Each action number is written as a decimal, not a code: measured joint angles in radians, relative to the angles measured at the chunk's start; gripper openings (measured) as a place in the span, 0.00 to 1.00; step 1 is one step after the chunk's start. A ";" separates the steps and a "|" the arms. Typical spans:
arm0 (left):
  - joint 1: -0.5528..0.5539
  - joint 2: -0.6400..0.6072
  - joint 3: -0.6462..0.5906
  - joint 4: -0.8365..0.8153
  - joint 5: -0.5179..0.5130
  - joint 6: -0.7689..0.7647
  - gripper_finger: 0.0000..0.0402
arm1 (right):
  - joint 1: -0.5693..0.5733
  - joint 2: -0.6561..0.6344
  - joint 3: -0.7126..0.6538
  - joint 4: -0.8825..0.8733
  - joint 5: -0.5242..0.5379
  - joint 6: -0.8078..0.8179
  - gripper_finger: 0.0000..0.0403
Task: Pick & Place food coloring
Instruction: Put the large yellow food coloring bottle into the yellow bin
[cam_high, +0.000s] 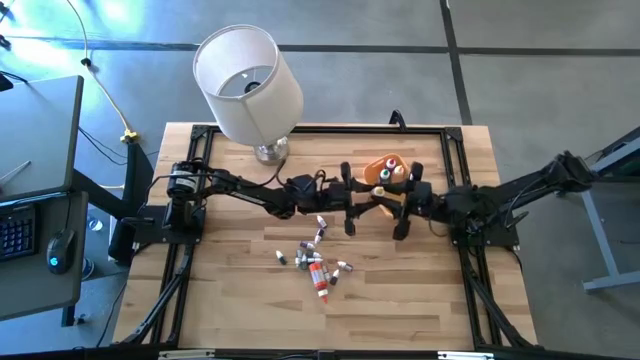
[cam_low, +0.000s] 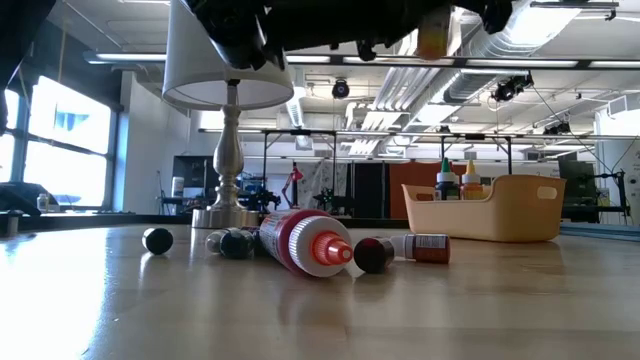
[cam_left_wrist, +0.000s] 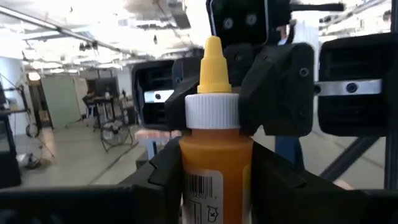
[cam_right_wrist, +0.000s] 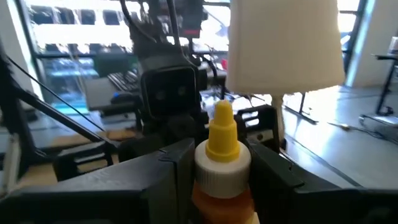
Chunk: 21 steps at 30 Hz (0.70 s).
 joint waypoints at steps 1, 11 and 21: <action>0.000 0.000 0.000 -0.012 0.006 0.000 0.35 | 0.010 0.001 0.000 -0.011 0.023 0.000 0.28; -0.004 0.000 0.001 -0.187 -0.058 0.007 0.59 | 0.058 0.001 0.000 -0.205 0.254 0.101 0.28; -0.068 -0.149 0.000 -0.529 -0.225 0.033 0.62 | 0.033 0.000 -0.020 -0.609 0.446 0.491 0.28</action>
